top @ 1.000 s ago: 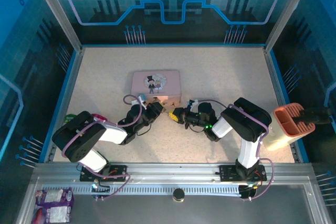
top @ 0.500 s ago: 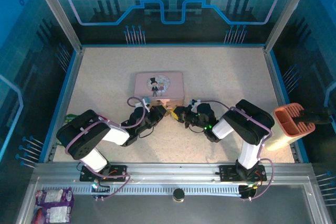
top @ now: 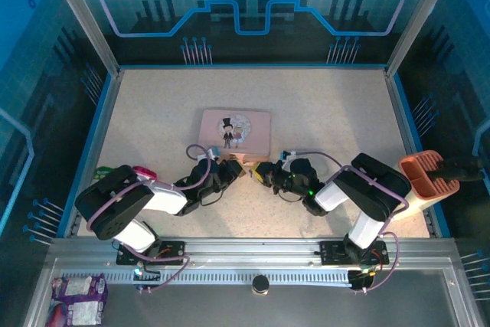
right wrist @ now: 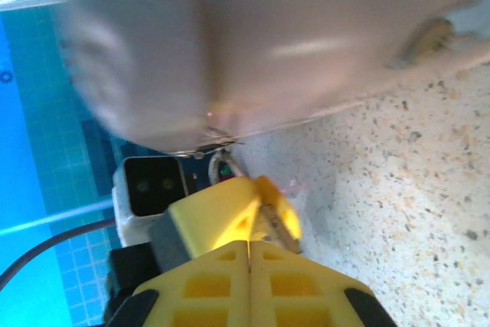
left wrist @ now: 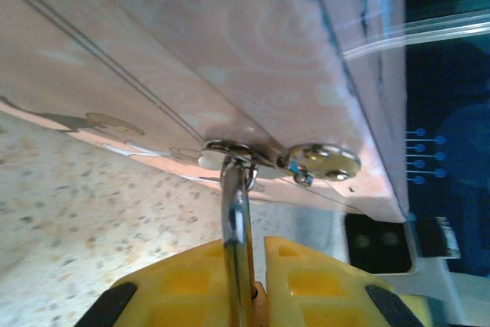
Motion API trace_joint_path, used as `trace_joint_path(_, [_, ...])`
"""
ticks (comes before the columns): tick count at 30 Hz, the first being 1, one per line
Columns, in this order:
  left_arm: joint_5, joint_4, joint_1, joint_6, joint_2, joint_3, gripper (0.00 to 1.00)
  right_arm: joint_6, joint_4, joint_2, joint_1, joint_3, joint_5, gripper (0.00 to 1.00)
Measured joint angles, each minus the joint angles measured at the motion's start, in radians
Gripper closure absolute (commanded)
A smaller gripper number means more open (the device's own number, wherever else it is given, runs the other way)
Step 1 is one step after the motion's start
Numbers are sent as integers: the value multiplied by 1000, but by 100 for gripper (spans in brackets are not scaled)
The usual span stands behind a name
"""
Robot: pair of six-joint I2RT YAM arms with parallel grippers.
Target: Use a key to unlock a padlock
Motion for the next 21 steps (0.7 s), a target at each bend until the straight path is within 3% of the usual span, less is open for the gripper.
trace_joint_path(8, [-2, -196, 9, 60, -39, 60, 89, -82, -120, -140, 0, -3, 12, 100])
trace_joint_path(17, [19, -273, 14, 131, -42, 89, 57, -210, -276, -278, 0, 2, 42, 100])
trace_joint_path(21, [20, -289, 16, 177, -88, 77, 48, -266, -355, -352, 1, 17, 71, 100])
